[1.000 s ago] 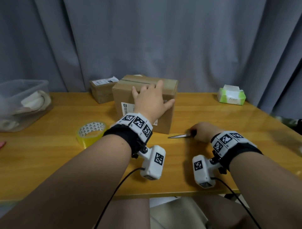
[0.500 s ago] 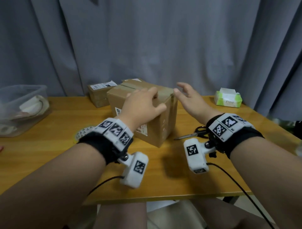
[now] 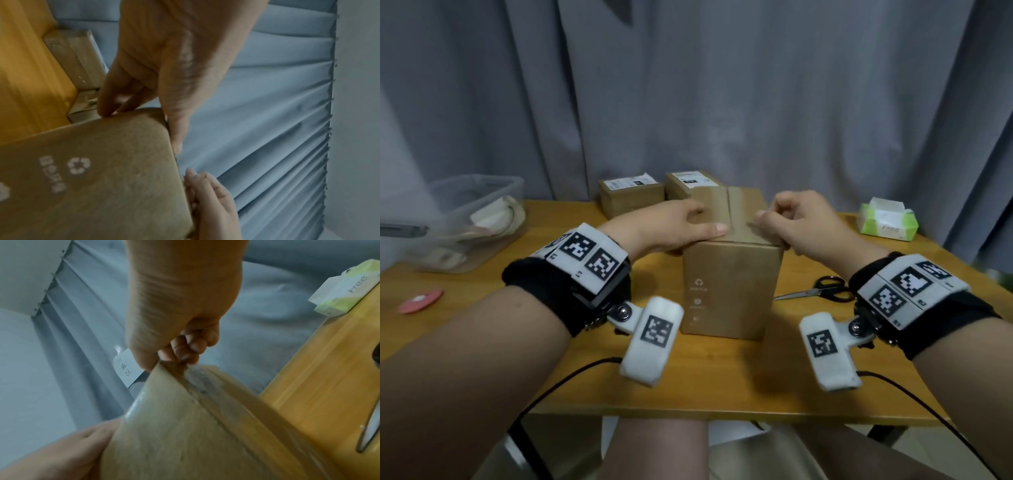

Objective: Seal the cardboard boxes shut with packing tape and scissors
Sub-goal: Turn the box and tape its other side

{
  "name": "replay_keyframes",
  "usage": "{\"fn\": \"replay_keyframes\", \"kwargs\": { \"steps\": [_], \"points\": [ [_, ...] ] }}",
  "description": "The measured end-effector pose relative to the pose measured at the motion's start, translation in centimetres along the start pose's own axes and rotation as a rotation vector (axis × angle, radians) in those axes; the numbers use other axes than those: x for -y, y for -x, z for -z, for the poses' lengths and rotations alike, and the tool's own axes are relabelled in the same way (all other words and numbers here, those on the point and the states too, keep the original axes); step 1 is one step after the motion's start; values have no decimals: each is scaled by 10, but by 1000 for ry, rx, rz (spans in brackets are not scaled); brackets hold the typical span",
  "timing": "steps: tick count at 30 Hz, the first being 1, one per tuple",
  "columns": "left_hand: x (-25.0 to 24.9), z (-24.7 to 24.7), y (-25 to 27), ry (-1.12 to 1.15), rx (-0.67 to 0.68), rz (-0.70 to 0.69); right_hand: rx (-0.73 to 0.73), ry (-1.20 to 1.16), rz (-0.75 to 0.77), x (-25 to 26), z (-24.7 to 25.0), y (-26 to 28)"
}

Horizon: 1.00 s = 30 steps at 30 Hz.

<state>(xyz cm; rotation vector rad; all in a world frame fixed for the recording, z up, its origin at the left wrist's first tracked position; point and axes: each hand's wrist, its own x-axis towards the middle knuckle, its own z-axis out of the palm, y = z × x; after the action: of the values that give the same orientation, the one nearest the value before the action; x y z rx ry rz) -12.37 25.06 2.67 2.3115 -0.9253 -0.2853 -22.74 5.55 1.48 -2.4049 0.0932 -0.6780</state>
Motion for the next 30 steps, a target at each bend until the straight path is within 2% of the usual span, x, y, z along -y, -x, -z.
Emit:
{"fn": "replay_keyframes", "kwargs": {
  "steps": [3,4,6,8,11,13,15,17,18,20,22,24,25,27,29,30],
  "points": [
    [-4,1,-10,95,-6,-90,38,326,195,12,3,2],
    [-3,0,-13,148,-5,-115,72,363,249,15,-2,2],
    [0,-5,-17,236,-60,-155,163,285,223,21,-11,3],
    [12,-9,-17,221,-200,-164,222,260,121,24,-15,3],
    [46,-8,-12,0,-345,-56,298,352,80,33,-20,-1],
    [75,-4,-4,-323,-279,118,355,427,52,41,-30,-8],
    [98,-2,5,-592,-76,329,390,500,-30,49,-43,-18],
    [115,-5,13,-627,74,396,415,561,-139,59,-56,-28],
    [122,-7,15,-588,84,375,426,579,-200,65,-63,-32],
    [133,-9,15,-544,20,308,440,600,-311,78,-76,-41],
    [137,-6,15,-463,-129,284,452,604,-390,90,-85,-49],
    [133,5,16,-236,-324,234,422,539,-441,94,-89,-59],
    [127,14,18,-109,-429,183,376,431,-447,92,-89,-63],
    [105,34,22,129,-618,47,167,75,-420,89,-78,-65],
    [78,53,27,331,-679,-80,-73,-249,-314,92,-59,-62],
    [64,59,29,419,-661,-130,-118,-335,-248,95,-48,-61]
  ]
}}
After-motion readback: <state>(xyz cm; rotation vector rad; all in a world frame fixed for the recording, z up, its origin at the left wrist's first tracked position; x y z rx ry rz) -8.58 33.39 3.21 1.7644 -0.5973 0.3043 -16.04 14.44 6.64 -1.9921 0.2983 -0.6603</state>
